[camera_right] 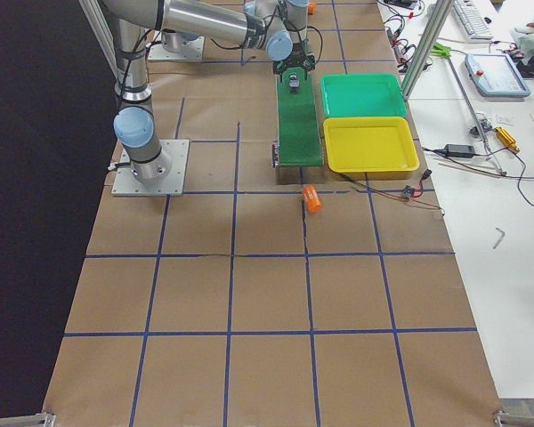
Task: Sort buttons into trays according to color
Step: 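Grasp belt's green button with right gripper while left grasps yellow button, then place green button in green tray while left sets yellow button on belt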
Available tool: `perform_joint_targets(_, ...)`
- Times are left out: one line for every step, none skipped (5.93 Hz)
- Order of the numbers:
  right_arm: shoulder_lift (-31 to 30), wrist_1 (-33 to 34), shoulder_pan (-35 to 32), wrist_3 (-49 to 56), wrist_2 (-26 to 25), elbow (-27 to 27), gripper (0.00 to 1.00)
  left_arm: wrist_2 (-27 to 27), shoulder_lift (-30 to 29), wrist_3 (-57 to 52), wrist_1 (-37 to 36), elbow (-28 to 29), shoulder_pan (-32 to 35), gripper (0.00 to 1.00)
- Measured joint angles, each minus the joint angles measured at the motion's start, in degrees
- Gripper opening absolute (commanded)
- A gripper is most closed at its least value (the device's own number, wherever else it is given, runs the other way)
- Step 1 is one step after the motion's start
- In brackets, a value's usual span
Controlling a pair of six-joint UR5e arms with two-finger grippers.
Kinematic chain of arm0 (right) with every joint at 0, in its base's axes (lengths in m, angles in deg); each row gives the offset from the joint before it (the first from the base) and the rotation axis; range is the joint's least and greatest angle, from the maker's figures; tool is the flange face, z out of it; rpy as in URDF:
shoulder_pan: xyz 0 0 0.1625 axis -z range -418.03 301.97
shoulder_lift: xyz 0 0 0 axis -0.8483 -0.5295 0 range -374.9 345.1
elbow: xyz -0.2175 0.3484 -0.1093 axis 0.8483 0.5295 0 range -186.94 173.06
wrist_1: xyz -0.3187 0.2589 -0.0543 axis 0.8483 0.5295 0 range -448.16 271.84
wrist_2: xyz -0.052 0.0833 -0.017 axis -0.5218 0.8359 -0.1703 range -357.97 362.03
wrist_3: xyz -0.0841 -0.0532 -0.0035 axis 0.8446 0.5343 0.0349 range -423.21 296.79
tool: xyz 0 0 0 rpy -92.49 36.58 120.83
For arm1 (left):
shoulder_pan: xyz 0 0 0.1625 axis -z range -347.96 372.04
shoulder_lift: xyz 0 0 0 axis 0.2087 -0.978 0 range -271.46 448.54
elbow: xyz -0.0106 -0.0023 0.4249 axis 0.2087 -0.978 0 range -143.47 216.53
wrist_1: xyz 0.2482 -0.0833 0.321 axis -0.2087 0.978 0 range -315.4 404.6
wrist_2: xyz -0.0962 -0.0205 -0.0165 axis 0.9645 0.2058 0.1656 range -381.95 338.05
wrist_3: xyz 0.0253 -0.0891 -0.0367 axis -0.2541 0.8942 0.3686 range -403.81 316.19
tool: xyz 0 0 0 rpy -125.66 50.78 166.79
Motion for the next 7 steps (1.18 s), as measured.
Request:
perform_joint_targets(0.7, 0.4, -0.1, 0.1, -0.1, -0.2, 1.0, 0.2, 0.7, 1.4, 0.7, -0.1, 0.1, 0.04)
perform_joint_targets(1.0, 0.4, 0.1, 0.3, -0.2, -0.9, 0.9, 1.1, 2.6, 4.6, 4.1, 0.1, 0.7, 0.04)
perform_joint_targets(0.9, 0.6, 0.8, 0.7, -0.5, -2.3, 0.71, 2.4, 5.5, 9.5, 8.9, 0.8, 2.5, 0.04)
perform_joint_targets(0.7, 0.7, 2.2, 1.1, -0.7, -3.6, 0.5, 3.3, 8.2, 15.3, 12.9, 1.9, 6.0, 0.05)
perform_joint_targets(0.4, 0.6, 3.8, 1.7, -0.9, -4.3, 0.25, 4.4, 10.5, 21.3, 15.6, 2.8, 10.7, 0.05)
perform_joint_targets(0.3, 0.5, 4.7, 2.9, -1.8, -4.4, 0.09, 5.4, 12.0, 28.6, 16.9, 3.2, 16.2, 0.05)
perform_joint_targets(0.2, 0.5, 5.3, 4.5, -3.9, -4.5, 0.08, 5.7, 12.5, 36.8, 17.3, 3.6, 21.4, 0.05)
